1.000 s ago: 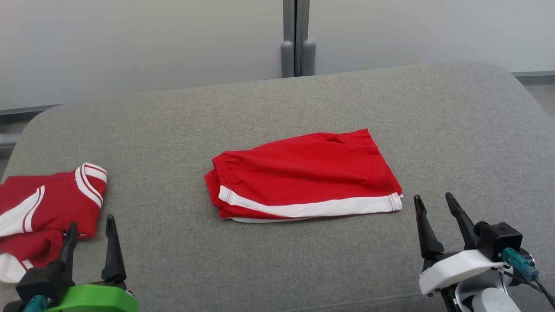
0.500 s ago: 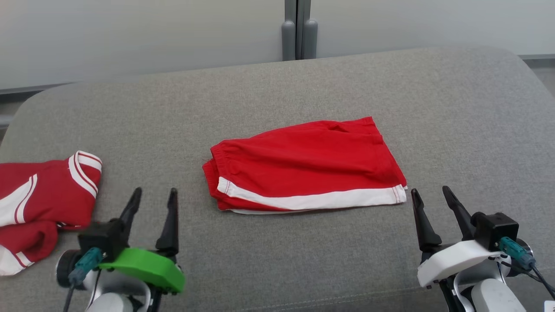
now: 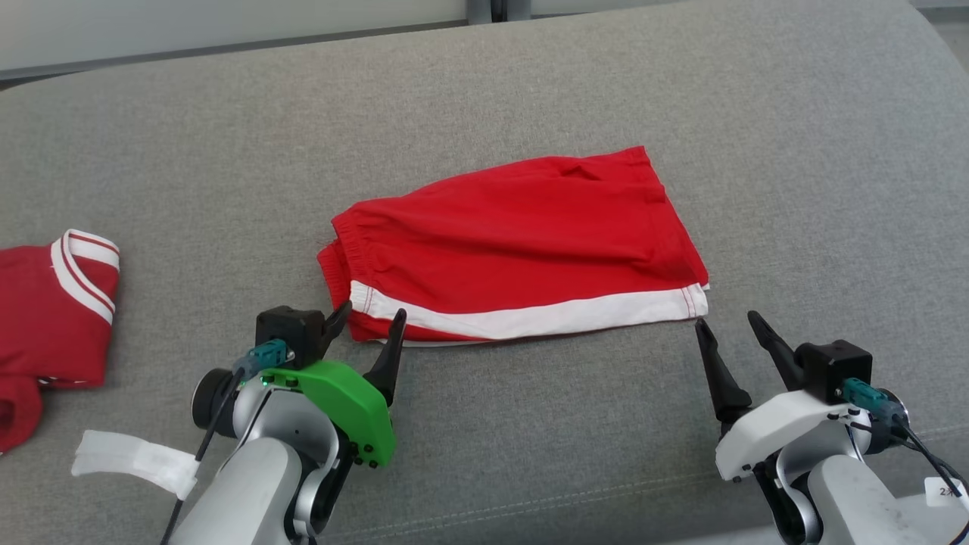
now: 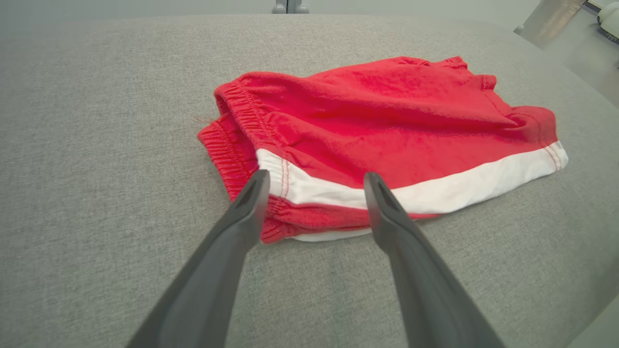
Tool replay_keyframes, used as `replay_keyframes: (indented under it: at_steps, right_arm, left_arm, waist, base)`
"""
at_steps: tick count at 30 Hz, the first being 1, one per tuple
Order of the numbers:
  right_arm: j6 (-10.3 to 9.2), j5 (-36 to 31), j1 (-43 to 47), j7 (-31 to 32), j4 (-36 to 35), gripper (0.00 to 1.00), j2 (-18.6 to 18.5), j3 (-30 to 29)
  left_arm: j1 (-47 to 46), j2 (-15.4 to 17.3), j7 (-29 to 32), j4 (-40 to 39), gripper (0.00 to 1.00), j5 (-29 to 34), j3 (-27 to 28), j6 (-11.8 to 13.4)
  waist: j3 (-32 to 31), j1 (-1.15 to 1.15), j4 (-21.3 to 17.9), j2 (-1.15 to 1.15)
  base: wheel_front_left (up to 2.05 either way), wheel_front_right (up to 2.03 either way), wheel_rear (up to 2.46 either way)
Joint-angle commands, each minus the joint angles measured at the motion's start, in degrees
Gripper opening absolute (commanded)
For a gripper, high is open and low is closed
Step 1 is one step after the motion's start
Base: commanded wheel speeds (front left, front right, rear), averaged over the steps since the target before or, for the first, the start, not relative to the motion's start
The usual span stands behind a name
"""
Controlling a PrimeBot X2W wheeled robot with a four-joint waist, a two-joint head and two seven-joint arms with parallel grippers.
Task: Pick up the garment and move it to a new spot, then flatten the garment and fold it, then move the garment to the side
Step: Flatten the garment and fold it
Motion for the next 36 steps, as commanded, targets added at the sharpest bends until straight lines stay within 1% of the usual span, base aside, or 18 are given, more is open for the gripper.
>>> replay_keyframes:
  at_steps: [1, 5, 13, 19, 20, 21, 22, 23, 24, 25, 26, 27, 28, 32, 36]
  right_arm:
    - [0.0, 0.4, -1.3, 0.5, 0.8, 1.0, -0.5, 0.3]
    - [0.0, 1.2, -3.1, 1.1, 2.9, 1.0, -1.1, 1.3]
    - [0.0, 2.4, -7.4, 1.5, 6.2, 1.0, -1.6, 3.0]
    - [0.0, 3.0, -9.6, 1.2, 8.0, 1.0, -1.9, 4.5]
    - [0.0, 3.2, -10.0, 1.2, 8.4, 1.0, -1.9, 4.8]
    - [-0.01, 3.2, -10.4, 1.1, 8.8, 1.0, -2.0, 5.0]
    - [-0.01, 3.4, -10.7, 1.0, 9.1, 1.0, -2.0, 5.2]
    - [-0.01, 3.6, -11.0, 1.0, 9.5, 1.0, -2.0, 5.5]
    - [-0.01, 3.7, -11.4, 0.8, 9.9, 1.0, -2.1, 5.7]
    - [0.0, 3.8, -11.6, 0.7, 10.3, 0.82, -2.0, 5.9]
    - [0.0, 4.0, -11.9, 0.6, 10.8, 0.42, -2.0, 6.1]
    - [-0.01, 4.1, -12.2, 0.6, 11.1, 0.25, -2.0, 6.2]
    - [0.0, 4.3, -12.4, 0.5, 11.4, 0.0, -2.0, 6.3]
    - [-0.01, 4.9, -12.6, -0.3, 12.3, 0.0, -2.0, 6.8]
    - [-0.01, 5.4, -12.4, -1.6, 11.4, 0.0, -2.3, 6.5]
  left_arm:
    - [-1.6, 0.1, 0.5, 0.3, 1.0, -0.2, -0.1, -0.3]
    - [-3.1, 0.2, 2.0, 1.1, 1.0, -0.3, -0.4, -0.5]
    - [-5.3, 0.9, 3.8, 1.3, 1.0, -0.3, 0.4, 1.4]
    - [-5.6, 1.1, 4.3, 1.0, 1.0, -0.3, 0.4, 1.8]
    - [-5.8, 1.1, 4.6, 0.9, 0.94, -0.4, 0.3, 1.7]
    - [-6.0, 1.2, 4.6, 0.8, 0.84, -0.2, 0.2, 1.8]
    - [-6.1, 1.2, 4.7, 0.8, 0.68, -0.2, 0.1, 1.9]
    - [-6.2, 1.2, 4.7, 0.7, 0.5, -0.2, 0.1, 1.9]
    - [-6.3, 1.2, 4.8, 0.7, 0.4, -0.3, 0.0, 1.9]
    - [-6.4, 1.1, 4.8, 0.7, 0.24, -0.3, 0.0, 1.9]
    - [-6.5, 1.1, 4.8, 0.7, 0.03, -0.3, 0.0, 1.9]
    - [-6.5, 1.1, 4.9, 0.7, 0.0, -0.3, -0.1, 1.9]
    - [-6.5, 1.1, 5.0, 0.8, 0.0, -0.2, -0.2, 1.9]
    - [-6.5, 1.1, 4.5, 0.9, 0.0, 0.0, -0.3, 2.3]
    - [-6.7, 1.5, 3.0, 0.1, 0.0, 0.2, 0.0, 2.4]
  waist:
    - [2.4, 0.0, -0.9, 0.0]
    - [3.9, 0.0, -1.2, 0.0]
    - [6.4, 0.0, -1.3, 0.0]
    - [7.2, 0.0, -1.0, 0.0]
    - [7.4, 0.0, -0.9, 0.0]
    - [7.5, 0.0, -0.9, 0.0]
    - [7.7, 0.0, -0.8, 0.0]
    - [7.8, 0.0, -0.8, 0.0]
    - [7.9, 0.0, -0.7, 0.0]
    - [8.0, 0.0, -0.7, 0.0]
    - [8.0, 0.0, -0.6, 0.0]
    - [8.0, 0.0, -0.6, 0.0]
    - [8.0, 0.0, -0.5, 0.0]
    - [8.0, 0.0, -0.5, 0.0]
    - [7.7, 0.0, -0.5, 0.0]
  base:
    - [0.0, 0.0, 0.0]
    - [0.0, 0.0, 0.0]
    - [0.0, 0.0, 0.0]
    - [0.0, 0.0, 0.0]
    - [0.0, 0.0, 0.0]
    - [0.0, 0.0, 0.0]
    - [0.0, 0.0, 0.0]
    - [0.0, 0.0, 0.0]
    - [0.0, 0.0, 0.0]
    - [0.0, 0.0, 0.0]
    - [0.0, 0.0, 0.0]
    - [0.0, 0.0, 0.0]
    - [0.0, 0.0, 0.0]
    - [0.0, 0.0, 0.0]
    - [0.0, 0.0, 0.0]
